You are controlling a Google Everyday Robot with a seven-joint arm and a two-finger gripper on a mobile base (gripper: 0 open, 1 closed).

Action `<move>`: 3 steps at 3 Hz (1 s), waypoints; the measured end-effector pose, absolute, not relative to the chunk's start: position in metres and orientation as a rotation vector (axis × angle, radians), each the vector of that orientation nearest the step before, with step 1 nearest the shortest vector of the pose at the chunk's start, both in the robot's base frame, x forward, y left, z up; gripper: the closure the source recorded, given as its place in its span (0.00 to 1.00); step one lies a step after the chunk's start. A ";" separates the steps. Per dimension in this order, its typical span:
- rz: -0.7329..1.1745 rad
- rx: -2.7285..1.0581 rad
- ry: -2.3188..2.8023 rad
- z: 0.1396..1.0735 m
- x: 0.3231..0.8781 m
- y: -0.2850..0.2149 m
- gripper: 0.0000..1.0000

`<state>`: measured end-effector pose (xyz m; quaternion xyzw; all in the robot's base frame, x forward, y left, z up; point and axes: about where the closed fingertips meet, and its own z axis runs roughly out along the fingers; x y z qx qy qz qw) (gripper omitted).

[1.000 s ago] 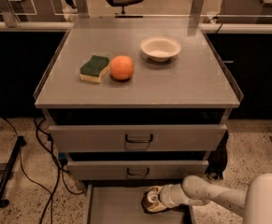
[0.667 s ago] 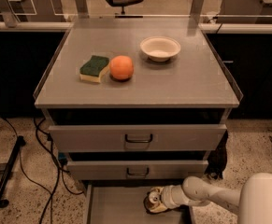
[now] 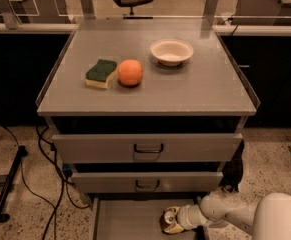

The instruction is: Place orange can into bottom drawer

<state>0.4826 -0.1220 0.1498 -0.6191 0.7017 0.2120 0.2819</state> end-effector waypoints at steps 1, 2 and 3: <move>0.568 -1.658 1.880 0.150 0.483 -0.122 1.00; 0.568 -1.658 1.880 0.150 0.483 -0.122 0.80; 0.568 -1.658 1.880 0.150 0.483 -0.122 0.59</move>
Offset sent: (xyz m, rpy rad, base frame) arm 0.0000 0.0000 0.0000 0.0000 0.0000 0.0000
